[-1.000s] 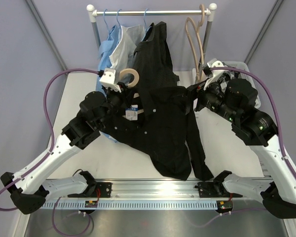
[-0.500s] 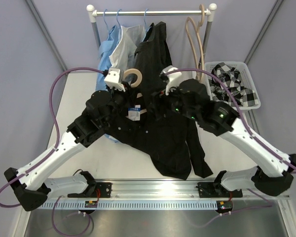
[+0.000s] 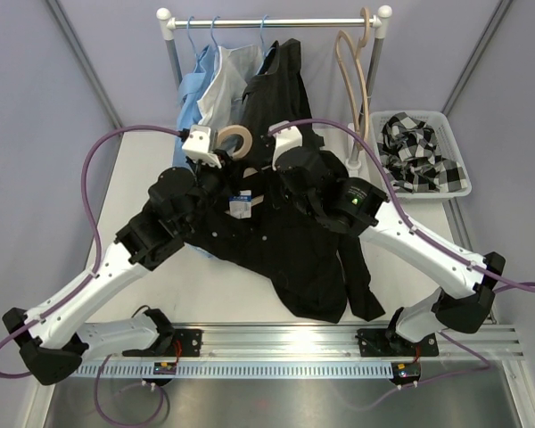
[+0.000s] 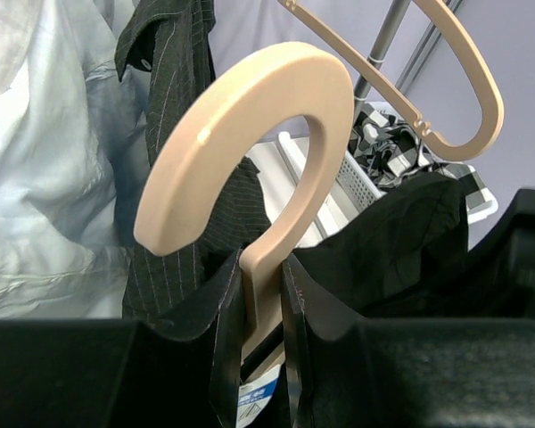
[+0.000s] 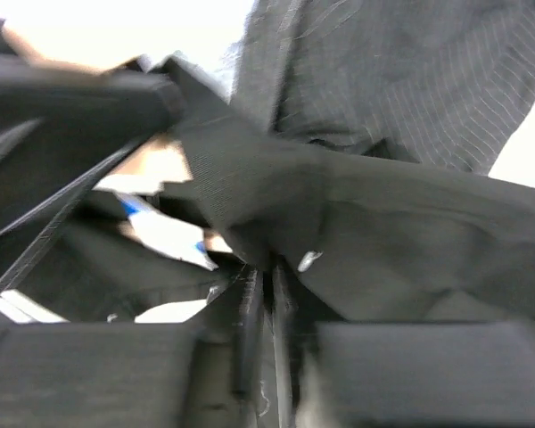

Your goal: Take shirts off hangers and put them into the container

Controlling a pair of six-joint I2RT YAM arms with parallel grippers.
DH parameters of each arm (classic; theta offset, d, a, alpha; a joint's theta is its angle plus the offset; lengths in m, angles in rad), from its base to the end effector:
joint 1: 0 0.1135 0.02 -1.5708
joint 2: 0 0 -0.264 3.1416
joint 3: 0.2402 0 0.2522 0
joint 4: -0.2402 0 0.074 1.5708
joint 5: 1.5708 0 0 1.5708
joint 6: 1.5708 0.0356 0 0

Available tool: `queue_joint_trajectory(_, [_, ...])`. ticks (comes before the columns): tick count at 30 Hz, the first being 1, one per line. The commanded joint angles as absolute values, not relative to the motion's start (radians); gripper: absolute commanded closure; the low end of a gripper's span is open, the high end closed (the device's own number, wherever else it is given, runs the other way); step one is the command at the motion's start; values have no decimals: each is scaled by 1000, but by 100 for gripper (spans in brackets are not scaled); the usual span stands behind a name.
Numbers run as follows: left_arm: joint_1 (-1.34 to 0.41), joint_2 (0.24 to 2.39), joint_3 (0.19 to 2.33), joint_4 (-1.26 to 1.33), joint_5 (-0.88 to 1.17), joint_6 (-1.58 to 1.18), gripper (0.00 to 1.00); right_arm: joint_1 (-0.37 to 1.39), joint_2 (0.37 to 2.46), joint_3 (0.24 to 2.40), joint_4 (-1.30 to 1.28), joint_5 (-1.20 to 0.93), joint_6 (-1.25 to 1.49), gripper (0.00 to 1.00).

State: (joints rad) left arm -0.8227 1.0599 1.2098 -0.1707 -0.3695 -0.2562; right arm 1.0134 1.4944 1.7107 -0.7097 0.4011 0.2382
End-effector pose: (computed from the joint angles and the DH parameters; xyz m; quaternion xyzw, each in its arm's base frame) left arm 0.1668 -0.1608 0.4375 0.0729 0.7102 -0.2407 0.6575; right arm 0.1812 0.2644 0.4373 -0.2233 0.8174 0.1559 0.5076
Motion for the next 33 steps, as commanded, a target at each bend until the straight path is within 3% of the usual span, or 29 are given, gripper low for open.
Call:
queue_joint_trajectory(1, [-827,983,1193,-116,-422,-233,100,1022,1454,1752,-742,564,239,98])
queue_joint_trajectory(20, [-824,744,1095,-328,-224,-65,100,829,1287,1701,-857,614,163,100])
queue_joint_trajectory(33, [-824,640,1080,-449,-210,-9,100,733,1243,1746,-925,598,121,100])
